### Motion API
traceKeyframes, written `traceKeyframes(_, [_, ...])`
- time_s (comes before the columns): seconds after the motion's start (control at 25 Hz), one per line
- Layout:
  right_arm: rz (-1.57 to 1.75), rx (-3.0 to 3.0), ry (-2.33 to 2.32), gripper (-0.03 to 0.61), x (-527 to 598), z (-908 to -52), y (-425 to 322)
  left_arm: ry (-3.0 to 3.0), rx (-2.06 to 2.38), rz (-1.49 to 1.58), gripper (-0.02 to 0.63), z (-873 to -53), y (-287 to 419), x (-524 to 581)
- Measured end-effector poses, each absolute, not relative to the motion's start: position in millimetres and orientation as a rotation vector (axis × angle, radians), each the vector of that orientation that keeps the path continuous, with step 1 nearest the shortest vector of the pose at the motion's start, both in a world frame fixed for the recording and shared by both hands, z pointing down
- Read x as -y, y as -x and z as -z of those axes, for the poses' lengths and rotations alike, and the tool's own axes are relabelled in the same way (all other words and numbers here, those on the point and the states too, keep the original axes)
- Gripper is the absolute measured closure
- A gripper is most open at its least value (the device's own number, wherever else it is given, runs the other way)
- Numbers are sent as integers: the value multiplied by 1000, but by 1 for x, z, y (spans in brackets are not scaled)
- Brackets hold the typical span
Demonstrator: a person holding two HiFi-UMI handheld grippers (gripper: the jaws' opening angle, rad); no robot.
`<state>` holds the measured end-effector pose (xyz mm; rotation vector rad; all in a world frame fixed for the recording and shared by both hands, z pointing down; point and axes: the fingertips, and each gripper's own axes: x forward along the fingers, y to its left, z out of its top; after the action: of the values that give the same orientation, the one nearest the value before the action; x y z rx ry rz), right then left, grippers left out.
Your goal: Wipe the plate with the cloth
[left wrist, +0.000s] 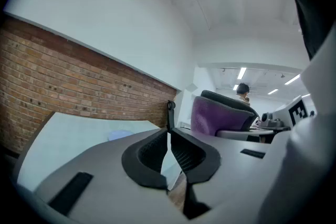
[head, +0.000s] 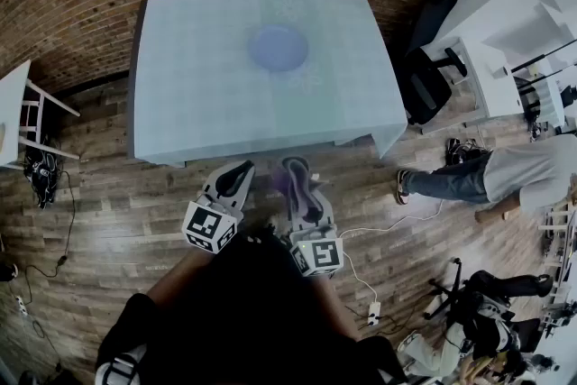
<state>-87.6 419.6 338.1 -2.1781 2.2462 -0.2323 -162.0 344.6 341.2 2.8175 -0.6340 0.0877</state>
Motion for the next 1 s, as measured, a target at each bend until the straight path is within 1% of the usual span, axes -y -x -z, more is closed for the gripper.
traceKeyframes(0.52, [257, -2241, 2193, 518, -416, -344, 98, -2798, 627, -89, 568, -348, 173, -342])
traceKeyframes(1.0, [254, -2230, 2219, 518, -390, -349, 126, -2785, 637, -98, 569, -359, 217, -321])
